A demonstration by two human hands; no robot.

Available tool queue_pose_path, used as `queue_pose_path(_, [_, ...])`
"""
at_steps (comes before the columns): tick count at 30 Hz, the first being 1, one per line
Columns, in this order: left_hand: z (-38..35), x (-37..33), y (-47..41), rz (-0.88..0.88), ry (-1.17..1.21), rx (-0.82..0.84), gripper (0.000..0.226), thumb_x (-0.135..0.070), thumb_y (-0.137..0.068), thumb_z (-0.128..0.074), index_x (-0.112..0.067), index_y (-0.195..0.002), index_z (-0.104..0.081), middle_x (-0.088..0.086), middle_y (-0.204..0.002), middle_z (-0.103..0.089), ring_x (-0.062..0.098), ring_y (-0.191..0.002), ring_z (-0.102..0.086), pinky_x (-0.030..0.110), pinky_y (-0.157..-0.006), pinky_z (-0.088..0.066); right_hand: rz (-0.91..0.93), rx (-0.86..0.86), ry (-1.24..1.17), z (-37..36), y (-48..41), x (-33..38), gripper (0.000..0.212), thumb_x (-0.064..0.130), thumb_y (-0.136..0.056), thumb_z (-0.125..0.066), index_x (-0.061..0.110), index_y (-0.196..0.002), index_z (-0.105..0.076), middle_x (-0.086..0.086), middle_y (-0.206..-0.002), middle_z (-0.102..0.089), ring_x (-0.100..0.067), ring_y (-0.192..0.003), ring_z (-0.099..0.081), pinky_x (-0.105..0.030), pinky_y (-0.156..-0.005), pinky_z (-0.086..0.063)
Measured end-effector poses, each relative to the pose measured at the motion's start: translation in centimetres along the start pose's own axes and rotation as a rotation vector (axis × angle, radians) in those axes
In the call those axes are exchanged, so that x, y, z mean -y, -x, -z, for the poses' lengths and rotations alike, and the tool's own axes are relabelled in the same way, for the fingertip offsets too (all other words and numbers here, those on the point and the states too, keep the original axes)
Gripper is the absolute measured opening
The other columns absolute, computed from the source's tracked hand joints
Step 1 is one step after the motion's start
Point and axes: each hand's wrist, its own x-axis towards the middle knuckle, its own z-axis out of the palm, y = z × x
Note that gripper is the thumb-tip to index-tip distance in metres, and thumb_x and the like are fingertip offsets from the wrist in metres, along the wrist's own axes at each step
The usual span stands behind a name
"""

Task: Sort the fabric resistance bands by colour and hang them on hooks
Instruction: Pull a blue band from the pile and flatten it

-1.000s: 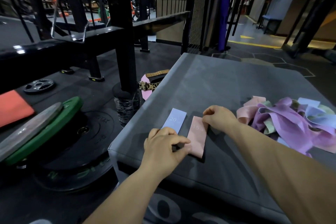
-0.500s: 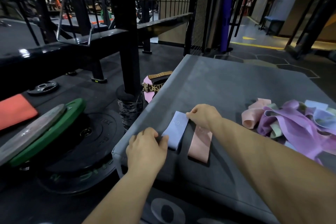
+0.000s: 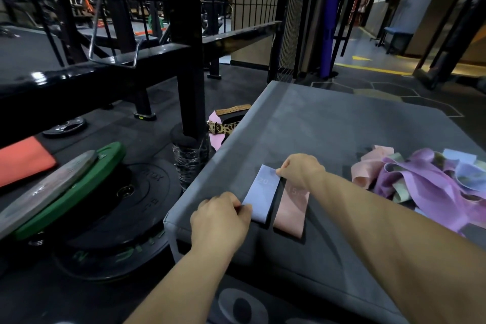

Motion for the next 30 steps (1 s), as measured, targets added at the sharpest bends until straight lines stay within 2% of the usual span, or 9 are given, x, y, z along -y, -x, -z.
queue_pose_path(7, [-0.3, -0.1, 0.0, -0.029, -0.030, -0.037, 0.019, -0.047, -0.092, -0.049, -0.029, -0.099, -0.053, -0.009, -0.109, -0.060, 0.021, -0.110, -0.048, 0.034, -0.088, -0.036, 0.071, -0.075, 0.027, -0.1, 0.7, -0.5, 0.021, 0.037, -0.089, -0.052, 0.025, -0.097, -0.066, 0.000, -0.109, -0.067, -0.025, -0.115, -0.052, -0.037, -0.096, -0.046])
queue_pose_path(9, [-0.5, -0.1, 0.1, -0.076, -0.028, -0.066, 0.024, -0.047, -0.095, -0.046, -0.031, -0.113, -0.050, -0.012, -0.124, -0.053, 0.018, -0.120, -0.042, 0.034, -0.095, -0.032, 0.144, -0.141, -0.014, -0.2, 1.0, -0.8, 0.018, 0.039, -0.089, -0.052, 0.032, -0.101, -0.063, 0.004, -0.114, -0.066, -0.023, -0.115, -0.053, -0.039, -0.098, -0.045])
queue_pose_path(11, [-0.8, -0.2, 0.1, -0.153, -0.003, -0.075, 0.037, -0.047, -0.098, -0.038, -0.034, -0.132, -0.044, -0.016, -0.142, -0.042, 0.013, -0.134, -0.030, 0.035, -0.105, -0.024, 0.279, -0.195, -0.032, -0.3, 1.4, -1.3, 0.030, 0.041, -0.093, -0.050, 0.034, -0.120, -0.060, 0.007, -0.127, -0.061, -0.022, -0.121, -0.050, -0.042, -0.104, -0.040])
queue_pose_path(15, [-1.5, -0.8, 0.6, -0.297, -0.024, 0.052, 0.070, -0.058, -0.085, -0.001, -0.041, -0.148, -0.024, -0.023, -0.158, -0.012, 0.004, -0.147, 0.005, 0.037, -0.117, 0.004, 0.567, -0.164, 0.169, -0.4, 2.4, -2.5, 0.044, 0.041, -0.102, -0.040, 0.038, -0.145, -0.040, 0.014, -0.155, -0.033, -0.012, -0.143, -0.025, -0.036, -0.115, -0.021])
queue_pose_path(17, [-2.0, -1.0, 0.8, -0.333, -0.063, 0.104, 0.085, -0.061, -0.074, 0.014, -0.039, -0.151, -0.015, -0.022, -0.160, -0.003, 0.005, -0.147, 0.014, 0.040, -0.118, 0.010, 0.630, -0.103, 0.268, -0.6, 2.6, -3.0, 0.048, 0.043, -0.103, -0.035, 0.040, -0.151, -0.029, 0.015, -0.161, -0.018, -0.008, -0.148, -0.013, -0.034, -0.118, -0.014])
queue_pose_path(20, [-2.5, -1.0, 1.0, -0.345, -0.172, 0.147, 0.094, -0.061, -0.067, 0.021, -0.036, -0.153, -0.005, -0.019, -0.161, 0.006, 0.010, -0.147, 0.017, 0.043, -0.117, 0.011, 0.646, -0.038, 0.362, -1.1, 2.6, -3.4, 0.053, 0.046, -0.104, -0.029, 0.038, -0.154, -0.014, 0.017, -0.163, -0.002, -0.006, -0.150, -0.001, -0.035, -0.120, -0.008])
queue_pose_path(25, [-2.7, -0.8, 1.0, -0.337, -0.259, 0.198, 0.090, -0.061, -0.072, 0.017, -0.031, -0.154, -0.003, -0.015, -0.162, 0.006, 0.012, -0.148, 0.012, 0.044, -0.118, 0.008, 0.649, 0.019, 0.388, -1.5, 2.6, -3.6, 0.054, 0.044, -0.106, -0.022, 0.034, -0.156, -0.004, 0.015, -0.163, 0.004, -0.007, -0.150, 0.005, -0.034, -0.121, -0.001])
queue_pose_path(27, [-2.6, -0.9, 1.0, -0.331, -0.290, 0.220, 0.067, -0.058, -0.094, -0.001, -0.029, -0.154, -0.002, -0.014, -0.162, 0.004, 0.012, -0.149, 0.010, 0.044, -0.118, 0.008, 0.650, 0.036, 0.384, -1.5, 2.5, -3.7, 0.054, 0.044, -0.105, -0.021, 0.035, -0.156, -0.003, 0.015, -0.163, 0.005, -0.007, -0.150, 0.006, -0.034, -0.121, 0.001])
queue_pose_path(30, [-2.4, -1.0, 1.0, -0.324, -0.296, 0.234, 0.059, -0.050, -0.102, -0.017, -0.028, -0.155, -0.002, -0.014, -0.162, 0.003, 0.012, -0.149, 0.010, 0.044, -0.118, 0.009, 0.654, 0.047, 0.377, -1.6, 2.3, -3.7, 0.054, 0.045, -0.105, -0.020, 0.036, -0.155, -0.002, 0.015, -0.163, 0.005, -0.007, -0.150, 0.007, -0.034, -0.121, 0.003])
